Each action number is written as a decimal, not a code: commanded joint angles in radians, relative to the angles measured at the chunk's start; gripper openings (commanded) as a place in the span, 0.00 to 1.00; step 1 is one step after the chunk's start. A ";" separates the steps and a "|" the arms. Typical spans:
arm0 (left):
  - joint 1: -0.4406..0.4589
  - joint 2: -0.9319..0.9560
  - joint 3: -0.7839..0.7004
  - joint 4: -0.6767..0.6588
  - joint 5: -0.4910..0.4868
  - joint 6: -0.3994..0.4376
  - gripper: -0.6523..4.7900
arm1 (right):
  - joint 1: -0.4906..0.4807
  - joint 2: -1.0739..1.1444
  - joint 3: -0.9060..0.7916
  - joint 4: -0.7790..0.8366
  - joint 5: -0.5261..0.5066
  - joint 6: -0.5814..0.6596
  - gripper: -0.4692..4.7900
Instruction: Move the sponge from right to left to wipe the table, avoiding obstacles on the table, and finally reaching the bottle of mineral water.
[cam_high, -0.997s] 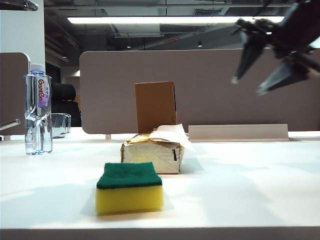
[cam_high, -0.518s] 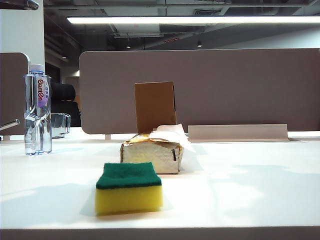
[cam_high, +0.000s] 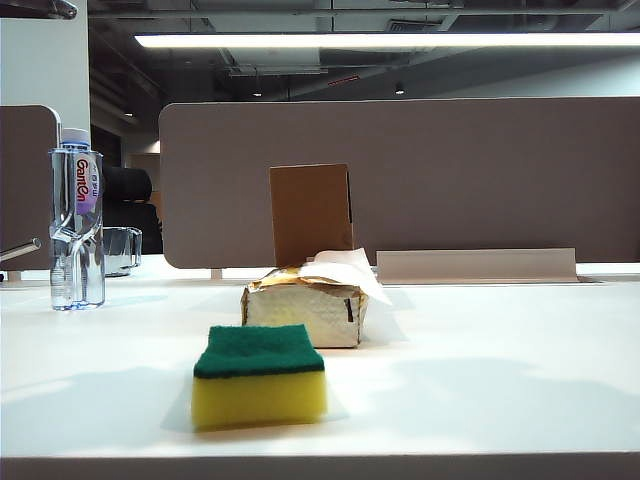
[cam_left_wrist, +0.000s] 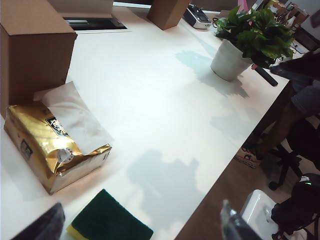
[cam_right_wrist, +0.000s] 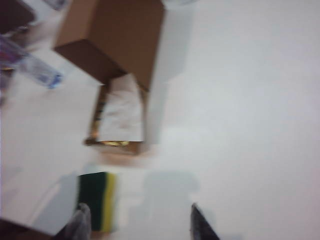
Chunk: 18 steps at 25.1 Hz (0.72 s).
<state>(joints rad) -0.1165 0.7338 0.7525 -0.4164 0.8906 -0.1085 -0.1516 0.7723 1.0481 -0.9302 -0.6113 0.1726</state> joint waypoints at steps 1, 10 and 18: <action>0.000 -0.010 0.006 -0.003 0.013 0.003 0.86 | 0.062 -0.045 0.004 -0.048 -0.047 0.045 0.57; 0.000 -0.023 0.006 -0.119 0.015 0.005 0.86 | 0.109 -0.113 0.004 -0.195 -0.039 0.045 0.57; -0.002 0.005 0.006 -0.249 -0.084 0.050 0.86 | 0.129 -0.159 0.004 -0.275 -0.039 0.045 0.57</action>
<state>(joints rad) -0.1173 0.7277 0.7525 -0.6579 0.8112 -0.0677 -0.0231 0.6159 1.0481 -1.2064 -0.6483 0.2176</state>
